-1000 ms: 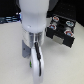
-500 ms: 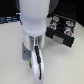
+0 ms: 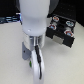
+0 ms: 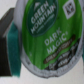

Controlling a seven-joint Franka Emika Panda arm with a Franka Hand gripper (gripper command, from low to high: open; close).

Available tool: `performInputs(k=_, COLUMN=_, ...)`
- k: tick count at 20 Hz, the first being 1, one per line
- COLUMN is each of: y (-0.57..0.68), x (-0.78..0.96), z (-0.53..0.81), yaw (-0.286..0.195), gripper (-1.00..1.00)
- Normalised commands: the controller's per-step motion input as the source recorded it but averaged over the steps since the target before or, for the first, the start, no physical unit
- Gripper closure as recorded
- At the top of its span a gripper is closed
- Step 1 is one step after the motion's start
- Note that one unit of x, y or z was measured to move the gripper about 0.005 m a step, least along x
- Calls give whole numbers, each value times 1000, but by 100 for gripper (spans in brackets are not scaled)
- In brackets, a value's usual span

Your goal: Open the kcup holder, insert the kcup into the holder, and close the kcup holder

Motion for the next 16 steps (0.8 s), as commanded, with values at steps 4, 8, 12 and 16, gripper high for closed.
performInputs(k=4, y=451, x=81, z=792, yaw=20, gripper=100)
performInputs(k=8, y=522, x=49, z=766, yaw=33, gripper=100)
performInputs(k=12, y=534, x=-7, z=714, yaw=83, gripper=100)
performInputs(k=16, y=488, x=-38, z=645, yaw=106, gripper=100)
